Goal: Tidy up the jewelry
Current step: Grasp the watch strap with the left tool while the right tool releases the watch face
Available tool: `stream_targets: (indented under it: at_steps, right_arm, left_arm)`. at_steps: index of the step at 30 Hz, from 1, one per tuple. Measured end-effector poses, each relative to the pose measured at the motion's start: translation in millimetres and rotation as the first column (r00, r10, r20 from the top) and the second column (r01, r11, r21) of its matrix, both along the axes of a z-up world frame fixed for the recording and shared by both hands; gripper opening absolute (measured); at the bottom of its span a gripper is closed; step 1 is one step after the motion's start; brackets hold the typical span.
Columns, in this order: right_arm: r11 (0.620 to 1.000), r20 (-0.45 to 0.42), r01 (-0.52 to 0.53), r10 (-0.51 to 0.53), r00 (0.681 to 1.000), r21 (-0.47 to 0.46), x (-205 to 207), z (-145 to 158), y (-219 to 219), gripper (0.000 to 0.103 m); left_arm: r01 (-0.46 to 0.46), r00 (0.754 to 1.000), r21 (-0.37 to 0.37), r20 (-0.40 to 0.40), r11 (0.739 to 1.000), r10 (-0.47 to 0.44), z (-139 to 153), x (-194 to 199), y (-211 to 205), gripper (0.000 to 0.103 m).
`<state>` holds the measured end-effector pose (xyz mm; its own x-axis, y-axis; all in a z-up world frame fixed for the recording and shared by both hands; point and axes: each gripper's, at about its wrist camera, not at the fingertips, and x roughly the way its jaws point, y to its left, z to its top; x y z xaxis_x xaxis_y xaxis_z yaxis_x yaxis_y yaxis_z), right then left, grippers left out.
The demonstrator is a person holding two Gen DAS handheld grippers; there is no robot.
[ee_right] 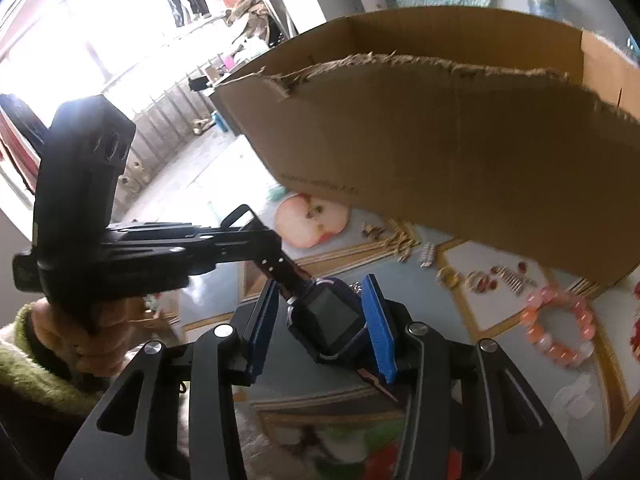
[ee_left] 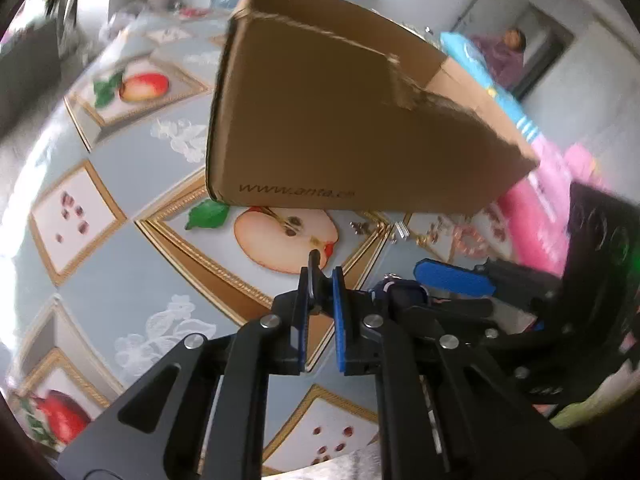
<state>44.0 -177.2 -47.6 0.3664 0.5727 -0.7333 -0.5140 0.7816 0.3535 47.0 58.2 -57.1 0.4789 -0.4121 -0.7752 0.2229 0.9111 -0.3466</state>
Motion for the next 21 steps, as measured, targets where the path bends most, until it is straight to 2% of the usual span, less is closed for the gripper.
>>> stream_targets:
  at_steps: [3, 6, 11, 15, 21]
  right_arm:
    - [0.998, -0.060, -0.040, 0.043, 0.997, 0.052, -4.5, 1.1, -1.5, 0.043]
    - [0.998, -0.053, -0.034, 0.036, 0.998, 0.045, -4.4, 6.6, -9.1, 0.043]
    - [1.000, -0.057, 0.006, -0.005, 0.998, 0.010, 19.8, 13.4, -25.3, 0.030]
    - [0.995, -0.114, -0.093, 0.087, 0.990, -0.047, 37.4, 5.8, -9.2, 0.019]
    - [0.971, -0.173, -0.213, 0.193, 0.966, -0.105, 57.3, 0.8, 11.3, 0.015]
  left_arm:
    - [0.023, 1.000, 0.077, 0.018, 0.997, -0.024, -0.1, -4.2, -6.0, 0.009]
    - [0.028, 1.000, 0.110, 0.003, 0.993, -0.028, -4.4, -0.8, -4.6, 0.009]
    - [0.061, 0.998, 0.138, 0.016, 0.989, -0.064, -6.0, -2.2, -8.9, 0.009]
    - [0.091, 0.995, 0.146, 0.018, 0.985, -0.094, -5.9, 0.8, -9.5, 0.009]
    - [0.124, 0.991, 0.179, 0.022, 0.976, -0.130, -4.6, 1.4, -13.7, 0.009]
